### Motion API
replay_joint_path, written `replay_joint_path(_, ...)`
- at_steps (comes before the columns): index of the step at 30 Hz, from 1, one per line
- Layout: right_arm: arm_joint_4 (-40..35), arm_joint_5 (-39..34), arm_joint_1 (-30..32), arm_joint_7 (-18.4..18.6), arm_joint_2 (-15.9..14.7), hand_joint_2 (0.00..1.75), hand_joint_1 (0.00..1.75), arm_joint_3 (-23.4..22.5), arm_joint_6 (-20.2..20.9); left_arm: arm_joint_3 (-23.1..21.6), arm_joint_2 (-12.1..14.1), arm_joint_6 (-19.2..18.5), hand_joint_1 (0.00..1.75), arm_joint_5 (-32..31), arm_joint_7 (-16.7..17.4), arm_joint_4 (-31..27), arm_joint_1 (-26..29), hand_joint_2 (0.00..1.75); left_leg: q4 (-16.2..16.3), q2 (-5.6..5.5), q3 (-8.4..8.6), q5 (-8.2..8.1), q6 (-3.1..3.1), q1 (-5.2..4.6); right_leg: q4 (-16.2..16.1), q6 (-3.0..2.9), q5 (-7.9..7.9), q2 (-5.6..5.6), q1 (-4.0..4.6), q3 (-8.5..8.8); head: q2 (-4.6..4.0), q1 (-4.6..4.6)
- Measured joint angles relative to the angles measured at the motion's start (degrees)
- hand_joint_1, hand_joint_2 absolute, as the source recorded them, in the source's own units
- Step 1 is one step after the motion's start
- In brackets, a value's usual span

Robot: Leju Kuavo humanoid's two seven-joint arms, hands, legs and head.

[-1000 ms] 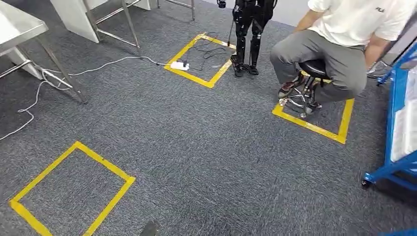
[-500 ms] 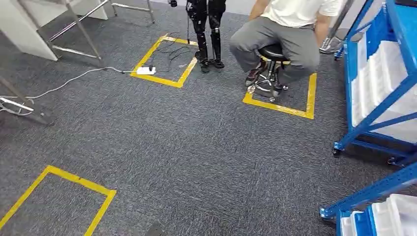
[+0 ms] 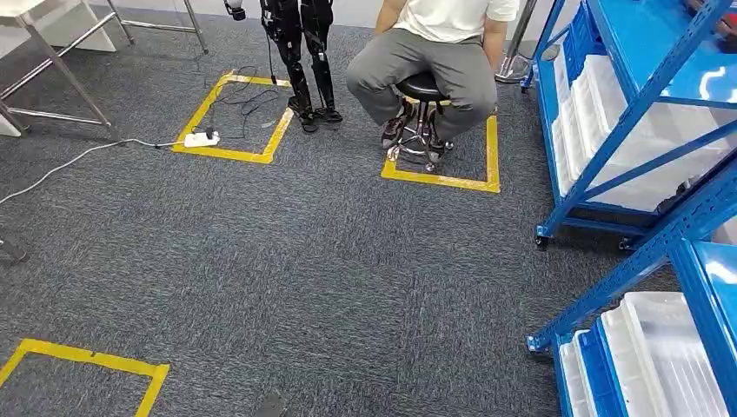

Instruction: Take the parts from the cabinet and place them on the table.

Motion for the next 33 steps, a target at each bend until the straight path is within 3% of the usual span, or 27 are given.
replay_joint_path(2,0.0,0.0,0.0,0.0,0.0,1.75,0.0,0.0,0.0,0.0,0.0,0.0,0.0,0.0,0.0,0.0,0.0,0.0,0.0,0.0,0.0,0.0,0.0,0.0,0.0,0.0,0.0,0.0,0.0,0.0,0.0,0.0)
replay_joint_path(4,0.0,0.0,0.04,0.0,-0.02,1.75,0.0,0.0,0.0,0.0,-0.02,0.0,0.0,0.0,0.0,0.0,-0.05,0.0,-0.07,0.26,0.05,0.16,-0.19,-0.23,0.32,-0.03,-0.19,-0.89,-0.05,-0.21,0.0,0.0)
replay_joint_path(5,0.0,0.02,-0.18,-0.02,-0.11,1.75,0.0,0.0,0.0,0.0,-0.09,-0.18,0.0,0.0,0.02,0.0,-0.02,0.0,-0.74,1.21,0.03,0.67,0.31,-0.34,4.69,-0.55,-2.91,-4.64,0.09,-2.91,0.0,0.37)
replay_joint_path(6,0.0,0.02,-0.36,-0.22,-0.2,1.75,0.0,0.0,0.0,0.0,-0.15,-0.35,0.0,0.02,0.59,0.0,0.24,0.0,-0.73,3.63,-0.5,0.76,0.01,-0.5,14.91,-0.53,-7.11,-6.09,-0.33,-7.68,0.0,0.37)
replay_joint_path(7,0.0,0.07,-0.11,-0.61,-0.33,1.75,0.0,-0.02,0.04,0.0,-0.17,-0.33,0.0,0.02,0.98,0.0,0.15,0.0,-0.65,6.48,-0.89,0.88,-0.56,-0.32,11.42,1.65,-5.58,-7.22,-1.46,-4.75,0.0,0.39)
replay_joint_path(8,-0.02,0.09,-0.09,-0.7,-0.42,1.75,0.0,-0.02,0.09,0.0,-0.24,-0.31,0.0,0.02,1.03,0.0,0.15,0.0,-0.58,7.22,-0.87,0.83,-0.93,-0.17,5.62,2.44,-3.99,-8.3,-1.73,-1.14,0.0,0.39)
replay_joint_path(9,-0.02,0.09,-0.21,-0.83,-0.5,1.75,0.0,-0.02,0.24,0.0,-0.28,-0.22,0.0,0.02,1.09,0.0,0.1,0.0,-0.32,7.87,-0.77,0.69,-1.37,-0.2,0.54,2.92,-3.0,-10.61,-1.94,2.16,0.0,0.44)
replay_joint_path(10,-0.02,0.09,-0.57,-0.9,-0.3,1.75,0.0,-0.02,0.52,0.02,-0.24,-0.13,0.0,0.02,1.2,-0.04,0.08,0.0,0.03,8.47,-1.01,0.16,-2.1,-0.77,-1.15,2.53,-2.86,-12.87,-1.49,3.29,0.0,0.68)
replay_joint_path(11,-0.04,0.11,-0.72,-0.98,-0.35,1.75,0.0,-0.02,0.68,0.02,-0.22,-0.09,0.0,0.02,1.22,-0.04,0.02,0.0,0.13,9.14,-0.75,-0.06,-2.47,-0.89,-1.26,1.66,-2.29,-11.85,-1.6,3.06,0.0,0.31)
replay_joint_path(13,-0.04,0.09,-0.39,-1.05,-0.46,1.75,0.0,-0.07,0.72,0.02,-0.3,0.0,0.0,0.11,1.33,-0.2,-0.21,0.0,0.09,10.49,-0.3,0.05,-2.93,-0.52,-1.05,0.91,-2.33,-10.44,-1.19,2.62,0.0,-0.02)
replay_joint_path(14,-0.02,0.11,-0.33,-1.03,-0.48,1.75,0.0,-0.11,0.72,0.02,-0.39,0.0,0.0,0.11,1.33,-0.33,-0.27,0.0,0.21,11.0,-0.19,-0.17,-3.39,-0.18,-1.24,0.29,-2.14,-9.68,-1.38,2.47,0.0,0.07)
replay_joint_path(15,-0.02,0.11,-0.25,-1.03,-0.48,1.75,0.0,-0.11,0.72,0.02,-0.39,-0.02,0.0,0.11,1.29,-0.42,-0.39,0.0,1.19,8.74,-0.45,-1.16,-4.11,0.42,-1.36,-0.29,-1.91,-8.84,-2.05,2.84,0.0,-0.07)
replay_joint_path(16,-0.02,0.11,-0.33,-1.03,-0.52,1.75,0.0,-0.13,0.7,0.02,-0.39,-0.15,0.0,0.11,1.2,-0.42,-0.37,0.0,3.67,5.55,-1.49,-3.33,-4.18,0.49,-1.33,-0.8,-1.63,-8.38,-1.96,2.75,0.0,-0.11)
replay_joint_path(17,-0.02,0.13,-0.44,-1.03,-0.52,1.75,0.0,-0.15,0.7,0.02,-0.37,-0.15,0.0,0.11,1.16,-0.39,-0.27,0.0,7.76,3.69,-3.2,-5.96,-4.17,0.54,-1.32,-1.09,-1.47,-7.73,-1.75,2.6,0.0,-0.22)
replay_joint_path(19,-0.02,0.2,-0.44,-1.05,-0.5,1.75,0.0,-0.17,0.74,0.02,-0.17,-0.15,0.0,0.11,1.22,-0.37,0.01,0.0,17.04,2.4,-7.43,-10.07,-4.08,0.52,-1.26,-1.42,-1.27,-6.02,-1.17,2.3,0.0,-0.26)
replay_joint_path(20,-0.02,0.46,-0.36,-1.23,-0.5,1.75,0.0,-0.2,0.92,0.07,-0.06,-0.13,0.0,0.13,1.27,-0.35,0.1,0.0,19.35,2.25,-8.62,-10.28,-3.9,0.51,-1.25,-1.48,-1.23,-5.11,-0.91,2.23,0.0,-0.24)
replay_joint_path(21,-0.02,0.61,-0.3,-1.44,-0.57,1.75,0.0,-0.2,1.16,0.13,0.05,-0.15,0.0,0.31,1.2,-0.35,0.11,0.0,18.55,2.19,-8.39,-9.09,-3.56,0.5,-1.2,-1.64,-1.11,-4.26,-0.69,2.23,0.0,-0.26)
replay_joint_path(23,-0.02,1.18,-0.13,-2.12,-0.7,1.75,0.0,-0.22,1.88,0.24,0.18,-0.07,0.0,0.7,0.81,-0.35,0.11,0.0,10.3,1.49,-4.53,-3.94,-2.49,0.32,-1.18,-1.63,-1.07,-2.57,-0.41,2.37,0.0,-0.22)
replay_joint_path(24,-0.02,1.59,-0.14,-2.47,-0.72,1.75,0.0,-0.2,2.27,0.33,0.35,0.04,0.0,0.96,0.53,-0.35,0.12,0.0,5.26,-0.17,-2.01,-1.51,-1.87,0.17,-1.2,-1.7,-0.92,-1.85,-0.41,2.45,0.0,-0.22)
replay_joint_path(25,-0.02,1.99,-0.15,-2.8,-0.7,1.75,0.0,-0.2,2.73,0.64,0.64,0.07,0.0,1.22,0.24,-0.33,0.14,0.0,2.07,-3.4,-0.54,-1.21,-1.2,0.08,-1.22,-1.55,-0.79,-1.36,-0.51,2.4,0.0,-0.15)
replay_joint_path(26,-0.04,2.45,-0.23,-3.21,-0.74,1.75,0.0,-0.2,3.19,1.01,0.77,0.13,0.0,1.36,-0.13,-0.28,0.19,0.0,1.75,-2.68,-0.57,-1.02,-1.02,-0.15,-1.13,-1.2,-0.59,-0.66,-0.17,2.11,0.0,-0.13)
replay_joint_path(27,-0.02,3.1,-0.19,-3.63,-0.81,1.75,0.0,-0.2,3.69,1.48,0.9,0.28,0.0,1.9,-0.52,-0.28,0.26,0.0,1.78,-2.06,-0.64,-1.09,-0.89,-0.37,-1.2,-0.92,-0.42,-0.19,-0.61,1.83,0.0,-0.37)
replay_joint_path(29,-0.02,4.16,0.25,-4.33,-1.01,1.75,0.0,-0.13,4.5,2.17,1.14,0.92,0.0,2.58,-1.16,-0.28,0.36,0.0,1.11,-0.86,-0.54,-0.61,-0.27,-0.6,-1.85,-0.03,0.18,0.95,-0.59,1.65,0.0,-0.33)
replay_joint_path(30,-0.02,4.91,0.32,-4.76,-1.57,1.75,0.0,-0.07,4.98,2.73,1.14,1.22,0.0,3.17,-1.55,-0.28,0.39,0.0,-0.88,0.12,0.14,0.65,-0.11,0.25,-1.38,-0.08,0.13,-0.25,-0.02,1.07,0.0,-0.18)
replay_joint_path(31,-0.02,5.6,0.39,-5.18,-1.86,1.75,0.0,0.11,5.47,3.24,1.12,1.46,0.0,3.63,-1.88,-0.28,0.5,0.0,-1.61,0.65,0.43,1.12,-0.23,-0.17,0.15,-0.21,-1.04,-3.82,-0.03,0.09,0.0,-0.13)
replay_joint_path(32,-0.02,6.41,0.27,-5.53,-2.3,1.75,0.0,0.26,5.97,3.74,1.16,1.79,0.0,4.16,-2.23,-0.28,0.82,0.0,-1.69,1.47,0.21,1.38,0.05,-0.24,3.49,-0.53,-3.07,-5.43,-0.08,-1.66,0.0,0.24)
replay_joint_path(33,-0.02,7.15,0.1,-5.93,-2.69,1.75,0.0,0.48,6.43,4.37,1.2,2.14,0.0,4.57,-2.49,-0.28,1.21,0.0,-1.68,2.41,-0.03,1.39,-0.04,-0.39,7.92,-0.65,-5.08,-6.0,-0.35,-3.73,0.0,0.28)
